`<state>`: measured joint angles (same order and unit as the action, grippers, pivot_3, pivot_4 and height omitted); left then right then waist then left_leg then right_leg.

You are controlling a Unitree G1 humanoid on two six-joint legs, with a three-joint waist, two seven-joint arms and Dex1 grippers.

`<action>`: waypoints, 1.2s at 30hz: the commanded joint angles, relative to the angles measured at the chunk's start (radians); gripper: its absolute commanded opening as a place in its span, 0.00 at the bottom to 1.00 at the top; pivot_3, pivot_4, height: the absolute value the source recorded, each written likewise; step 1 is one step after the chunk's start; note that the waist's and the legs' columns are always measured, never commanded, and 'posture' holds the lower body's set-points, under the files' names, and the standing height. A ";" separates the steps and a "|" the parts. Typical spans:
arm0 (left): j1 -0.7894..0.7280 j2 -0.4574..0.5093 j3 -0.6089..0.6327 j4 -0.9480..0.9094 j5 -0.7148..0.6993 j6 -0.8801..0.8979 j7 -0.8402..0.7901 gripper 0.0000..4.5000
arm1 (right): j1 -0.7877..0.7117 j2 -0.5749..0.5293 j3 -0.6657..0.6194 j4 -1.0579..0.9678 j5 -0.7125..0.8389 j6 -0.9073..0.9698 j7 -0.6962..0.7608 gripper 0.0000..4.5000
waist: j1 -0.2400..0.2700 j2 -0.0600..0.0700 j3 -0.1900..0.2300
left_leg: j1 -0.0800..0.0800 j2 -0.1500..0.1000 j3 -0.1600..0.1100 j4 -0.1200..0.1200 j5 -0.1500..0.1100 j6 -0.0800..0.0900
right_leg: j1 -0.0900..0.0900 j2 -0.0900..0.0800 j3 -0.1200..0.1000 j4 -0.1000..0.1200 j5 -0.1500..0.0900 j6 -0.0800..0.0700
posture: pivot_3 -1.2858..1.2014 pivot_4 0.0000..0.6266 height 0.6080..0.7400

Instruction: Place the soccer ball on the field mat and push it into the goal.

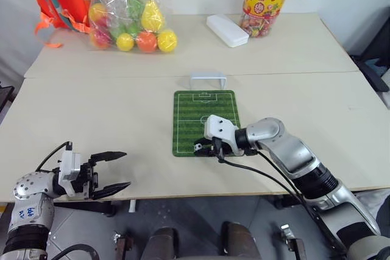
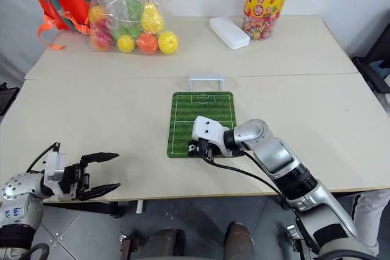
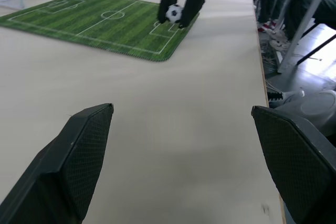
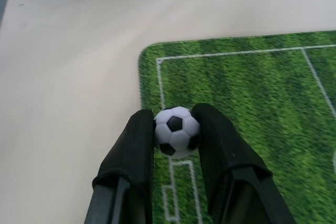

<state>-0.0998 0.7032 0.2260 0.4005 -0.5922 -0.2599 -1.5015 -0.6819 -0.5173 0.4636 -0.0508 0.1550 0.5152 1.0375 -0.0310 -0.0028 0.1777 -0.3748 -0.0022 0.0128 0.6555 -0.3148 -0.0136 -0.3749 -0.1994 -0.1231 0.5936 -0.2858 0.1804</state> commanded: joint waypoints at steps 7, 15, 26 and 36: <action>0.016 -0.001 0.025 -0.041 -0.025 0.010 -0.046 1.00 | 0.010 -0.030 -0.042 0.032 -0.011 -0.055 0.028 0.19 | 0.002 0.000 0.000 | 0.000 0.000 0.000 0.000 0.000 0.000 | 0.000 0.000 0.000 0.000 0.000 0.000 | 0.52 0.24 1.00; -0.028 -0.006 0.023 -0.035 -0.033 0.030 -0.053 1.00 | 0.015 -0.020 -0.052 0.079 -0.017 -0.077 0.019 0.19 | 0.002 0.000 0.000 | 0.000 0.000 0.001 0.000 0.000 0.000 | 0.000 0.000 0.000 0.000 0.000 0.000 | 0.52 0.24 1.00; -0.049 -0.003 0.023 -0.015 -0.022 0.031 -0.054 1.00 | 0.055 -0.014 -0.061 0.057 -0.022 -0.082 0.013 0.19 | 0.002 0.000 0.000 | 0.000 0.000 0.001 0.000 0.000 0.000 | 0.000 0.000 0.000 0.000 0.000 0.000 | 0.52 0.24 1.00; -0.080 -0.009 0.015 0.006 -0.012 0.029 -0.044 1.00 | 0.054 -0.005 -0.063 0.049 -0.019 -0.082 0.012 0.56 | 0.002 0.000 0.000 | 0.000 0.000 0.001 0.000 0.000 0.000 | 0.000 0.000 0.000 0.000 0.000 0.000 | 0.52 0.24 1.00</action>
<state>-0.1743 0.6940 0.2297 0.4081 -0.6017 -0.2276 -1.5011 -0.6378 -0.5312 0.4171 0.0287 0.1353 0.4360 1.0479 -0.0290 -0.0029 0.1777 -0.3748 -0.0022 0.0135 0.6556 -0.3149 -0.0137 -0.3749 -0.1994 -0.1230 0.5932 -0.2857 0.1802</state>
